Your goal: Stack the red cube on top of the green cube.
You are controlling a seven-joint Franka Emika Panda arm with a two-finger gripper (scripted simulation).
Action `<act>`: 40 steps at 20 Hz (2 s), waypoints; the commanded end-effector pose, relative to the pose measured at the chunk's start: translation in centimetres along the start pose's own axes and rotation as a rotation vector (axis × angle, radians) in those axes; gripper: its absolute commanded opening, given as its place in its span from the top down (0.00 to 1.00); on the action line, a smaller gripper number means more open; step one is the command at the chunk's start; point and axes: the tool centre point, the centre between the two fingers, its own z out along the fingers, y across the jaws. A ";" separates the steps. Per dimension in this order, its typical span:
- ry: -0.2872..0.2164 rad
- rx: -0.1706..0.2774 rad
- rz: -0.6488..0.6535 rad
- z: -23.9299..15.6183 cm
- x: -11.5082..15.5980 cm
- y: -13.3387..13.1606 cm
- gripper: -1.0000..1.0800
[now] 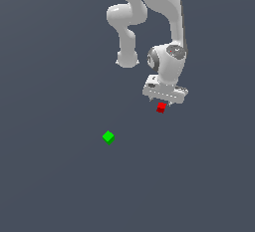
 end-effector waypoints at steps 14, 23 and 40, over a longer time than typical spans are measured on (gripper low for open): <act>0.002 -0.001 0.042 1.3 -1.3 -1.4 0.04; 0.002 -0.001 0.045 4.8 -1.4 -1.4 0.04; 0.003 -0.001 0.045 6.1 -1.3 -1.4 1.00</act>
